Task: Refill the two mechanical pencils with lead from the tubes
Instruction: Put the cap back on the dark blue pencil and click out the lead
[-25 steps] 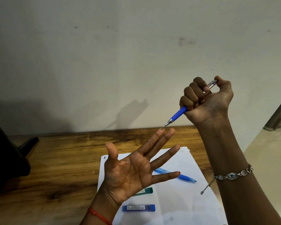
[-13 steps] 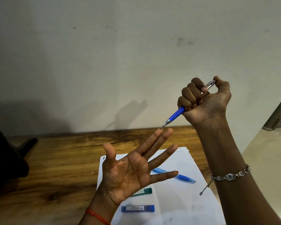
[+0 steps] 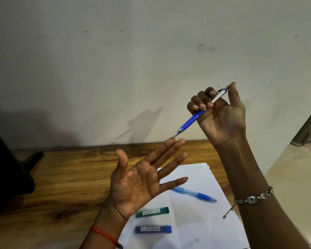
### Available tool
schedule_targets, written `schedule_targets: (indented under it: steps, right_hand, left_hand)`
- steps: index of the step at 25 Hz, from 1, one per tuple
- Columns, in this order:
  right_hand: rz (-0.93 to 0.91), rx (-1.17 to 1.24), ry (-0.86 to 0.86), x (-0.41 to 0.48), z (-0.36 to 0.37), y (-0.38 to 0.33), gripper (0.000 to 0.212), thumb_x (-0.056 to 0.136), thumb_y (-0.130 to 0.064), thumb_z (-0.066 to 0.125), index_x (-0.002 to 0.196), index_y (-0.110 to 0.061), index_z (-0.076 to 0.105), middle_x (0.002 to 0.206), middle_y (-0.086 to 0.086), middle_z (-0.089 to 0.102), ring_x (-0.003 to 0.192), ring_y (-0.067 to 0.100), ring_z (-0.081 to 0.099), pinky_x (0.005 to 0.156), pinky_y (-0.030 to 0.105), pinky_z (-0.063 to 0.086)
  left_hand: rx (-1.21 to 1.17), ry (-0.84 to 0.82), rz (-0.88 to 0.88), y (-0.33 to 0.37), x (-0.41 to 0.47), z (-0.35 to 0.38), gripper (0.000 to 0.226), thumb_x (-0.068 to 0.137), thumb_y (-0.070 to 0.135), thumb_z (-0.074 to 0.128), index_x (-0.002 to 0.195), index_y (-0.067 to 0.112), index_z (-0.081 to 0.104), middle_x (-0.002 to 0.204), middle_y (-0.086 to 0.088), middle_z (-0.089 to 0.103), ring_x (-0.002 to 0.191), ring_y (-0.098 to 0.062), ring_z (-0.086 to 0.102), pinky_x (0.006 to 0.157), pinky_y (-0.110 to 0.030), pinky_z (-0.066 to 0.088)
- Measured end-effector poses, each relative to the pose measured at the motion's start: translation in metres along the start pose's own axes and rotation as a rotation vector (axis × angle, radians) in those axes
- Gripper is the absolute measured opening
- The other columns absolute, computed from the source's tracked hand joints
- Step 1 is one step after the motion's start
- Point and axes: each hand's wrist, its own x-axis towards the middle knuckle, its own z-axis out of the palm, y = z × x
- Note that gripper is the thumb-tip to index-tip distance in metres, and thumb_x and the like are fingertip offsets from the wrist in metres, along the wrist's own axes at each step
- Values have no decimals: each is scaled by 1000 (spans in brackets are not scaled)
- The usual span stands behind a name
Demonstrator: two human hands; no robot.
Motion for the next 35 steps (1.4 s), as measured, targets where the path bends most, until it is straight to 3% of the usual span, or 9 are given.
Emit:
schedule_targets:
  steps: [4,8,13,16,18,22,25,30,35]
  right_hand:
    - [-1,-201,8,-3,-8,14,50,96,-47,23,69,-15,51,64,-2,52,65,14,54,60,26,50]
    - [-23,-528,176,-16,-27,18,36,94,-37,39,73,-14,57,69,-1,49,63,11,47,57,25,42]
    - [171,-962,65,-43,-67,-2,16,74,-19,64,81,-10,74,62,3,62,58,15,54,51,22,45]
    - [283,-1394,57,-49,-85,2,11,73,-8,72,81,-15,74,56,-9,67,53,5,55,55,17,44]
    - [330,-1551,37,-50,-93,13,18,75,-8,73,90,-16,73,64,-15,69,57,-1,57,53,7,42]
    - [279,-1734,-28,-46,-115,26,23,73,-14,75,95,-11,74,94,5,74,80,12,59,59,2,41]
    - [288,-1827,-60,-43,-130,34,23,77,-15,72,99,-12,73,101,5,73,82,11,54,58,7,40]
    - [295,-1881,-114,-38,-144,39,22,79,-16,70,101,-13,72,103,2,67,79,5,47,62,4,34]
    - [327,-1880,-160,-36,-149,41,23,75,-17,74,98,-14,73,101,7,68,91,16,53,71,20,42]
  left_hand:
    - [-4,66,26,12,-4,-6,81,84,45,57,141,-2,23,148,-21,32,138,-29,32,114,-46,25]
    - [-46,136,59,21,-9,-6,79,85,48,54,138,-6,30,142,-26,39,133,-31,40,110,-41,35]
    - [304,772,100,28,-11,-3,52,70,42,63,101,1,67,96,-18,72,85,-20,72,68,-27,59]
    - [577,989,60,24,-13,-12,19,83,12,59,97,1,66,88,-15,69,71,-13,71,64,-19,58]
    - [769,1063,-8,18,-15,-18,19,83,0,60,101,-1,65,89,-14,67,70,-13,68,64,-16,56]
    - [1120,1173,-133,3,-15,-34,26,80,-5,63,105,1,64,91,-7,66,80,-15,60,59,-7,47]
    - [1401,1203,-278,-6,-14,-47,31,81,1,64,112,6,63,111,-7,65,96,-17,59,76,-18,45]
    - [1621,1141,-374,-14,-15,-60,36,84,6,62,119,13,58,127,-6,57,113,-18,53,88,-20,38]
    - [1716,1082,-391,-15,-16,-59,33,85,7,61,117,12,58,128,-6,55,115,-19,51,90,-18,37]
